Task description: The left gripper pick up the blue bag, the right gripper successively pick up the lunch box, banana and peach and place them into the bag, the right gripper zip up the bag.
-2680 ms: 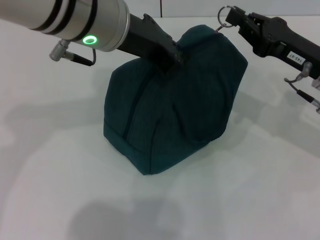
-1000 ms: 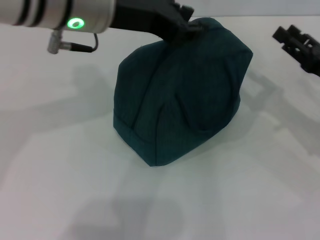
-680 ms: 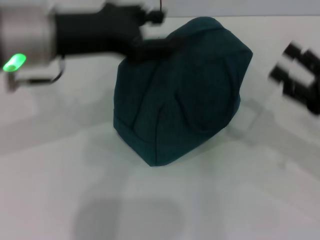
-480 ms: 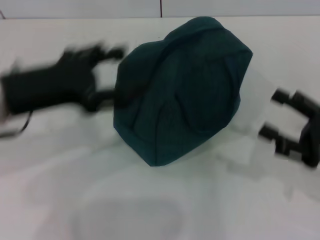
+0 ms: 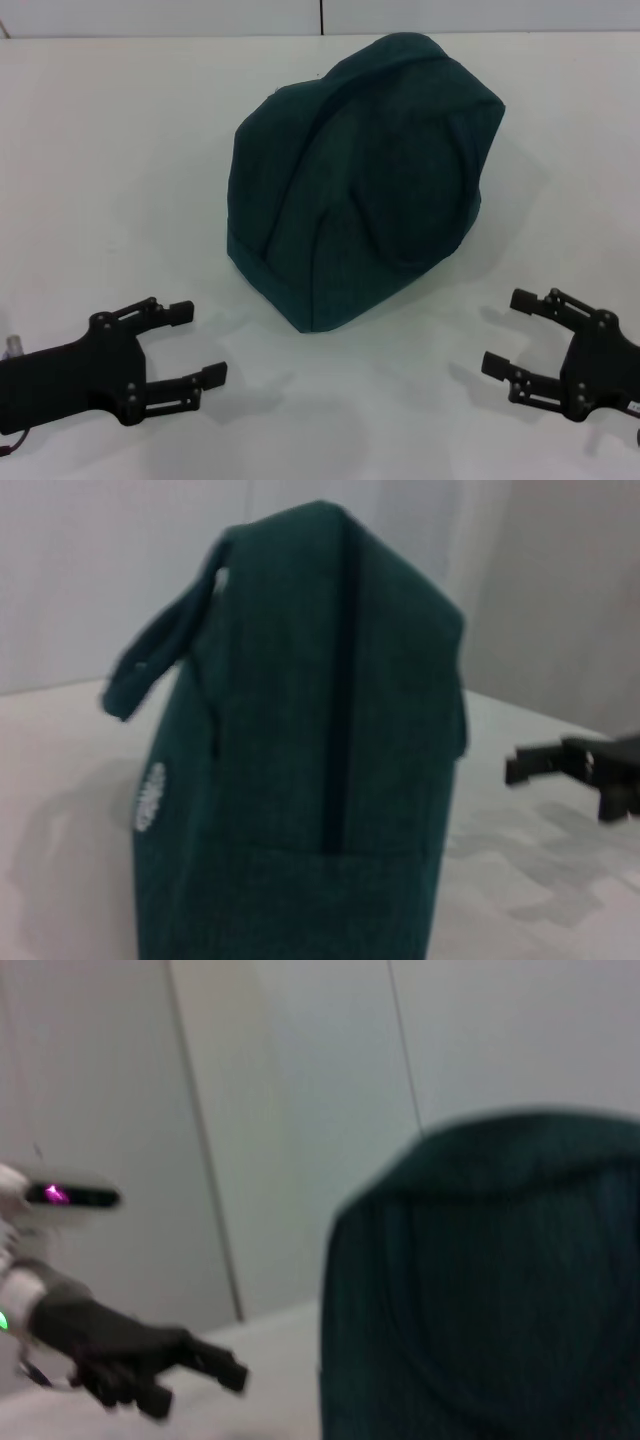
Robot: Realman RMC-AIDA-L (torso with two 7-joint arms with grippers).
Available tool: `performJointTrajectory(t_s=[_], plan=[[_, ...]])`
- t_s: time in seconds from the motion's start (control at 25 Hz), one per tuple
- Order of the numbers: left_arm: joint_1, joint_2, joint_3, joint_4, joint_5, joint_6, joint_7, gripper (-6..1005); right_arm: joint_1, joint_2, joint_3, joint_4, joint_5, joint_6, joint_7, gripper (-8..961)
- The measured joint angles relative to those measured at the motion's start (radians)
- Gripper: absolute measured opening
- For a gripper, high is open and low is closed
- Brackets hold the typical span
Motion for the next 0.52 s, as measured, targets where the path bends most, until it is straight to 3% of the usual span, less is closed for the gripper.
performJointTrajectory(t_s=[0.16, 0.52], plan=[[-0.022, 0.001, -0.070, -0.081, -0.004, 0.019, 0.077, 874, 0.002, 0.001, 0.000, 0.016, 0.000, 0.017, -0.018, 859], [-0.022, 0.002, -0.092, -0.082, -0.043, 0.071, 0.096, 874, 0.003, 0.002, -0.016, 0.021, -0.004, 0.015, -0.019, 859]])
